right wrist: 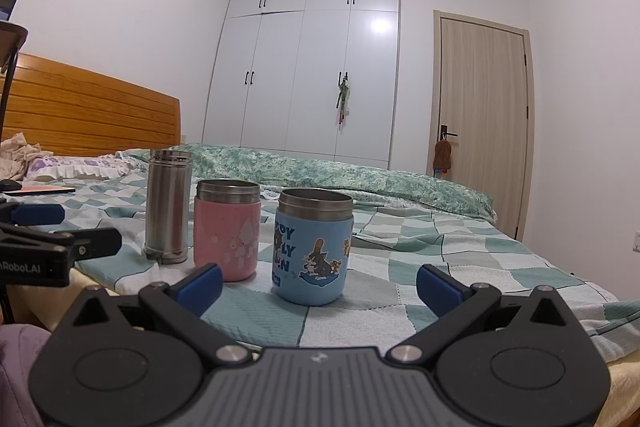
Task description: Flip cup upright
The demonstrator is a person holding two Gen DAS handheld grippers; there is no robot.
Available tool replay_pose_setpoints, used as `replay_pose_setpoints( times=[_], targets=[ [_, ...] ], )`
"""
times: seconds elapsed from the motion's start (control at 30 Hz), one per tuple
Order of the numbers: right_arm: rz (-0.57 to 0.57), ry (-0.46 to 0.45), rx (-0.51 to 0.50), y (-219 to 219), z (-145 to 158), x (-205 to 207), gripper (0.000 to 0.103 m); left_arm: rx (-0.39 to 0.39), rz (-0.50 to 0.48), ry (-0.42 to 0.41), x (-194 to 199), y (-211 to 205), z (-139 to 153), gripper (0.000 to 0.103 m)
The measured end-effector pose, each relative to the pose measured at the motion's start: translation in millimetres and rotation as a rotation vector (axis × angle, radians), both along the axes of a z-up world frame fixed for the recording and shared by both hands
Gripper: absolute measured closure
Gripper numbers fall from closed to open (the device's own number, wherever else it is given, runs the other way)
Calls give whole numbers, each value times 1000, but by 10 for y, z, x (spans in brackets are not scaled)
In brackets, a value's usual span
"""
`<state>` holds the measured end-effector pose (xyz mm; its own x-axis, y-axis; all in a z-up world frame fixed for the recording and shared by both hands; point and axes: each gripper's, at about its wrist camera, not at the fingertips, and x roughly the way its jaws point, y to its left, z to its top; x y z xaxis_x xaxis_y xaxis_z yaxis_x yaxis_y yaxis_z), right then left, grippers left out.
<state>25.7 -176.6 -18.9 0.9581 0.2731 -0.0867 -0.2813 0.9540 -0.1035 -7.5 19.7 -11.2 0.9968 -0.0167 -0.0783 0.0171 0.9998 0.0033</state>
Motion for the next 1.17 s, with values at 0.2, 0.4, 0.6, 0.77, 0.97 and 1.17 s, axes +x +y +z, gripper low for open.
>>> replay_pose_setpoints(
  times=[0.2,0.4,0.6,0.77,0.97,1.17],
  targets=[
    [0,1,1,-1,0,-1,0,0,-1,-3,-4,-12,10,0],
    [0,0,0,-2,1,-3,0,0,-2,-2,-5,-11,9,0],
    [0,1,0,-2,1,-3,0,0,-1,-3,-5,-16,9,0],
    [0,0,0,-1,2,-3,0,0,0,-3,-6,-15,7,0],
    [0,1,0,0,2,-3,0,-1,-1,-6,-7,-18,7,0],
    [0,1,-3,1,2,-2,0,-7,-4,-11,-3,-20,6,0]
  ],
)
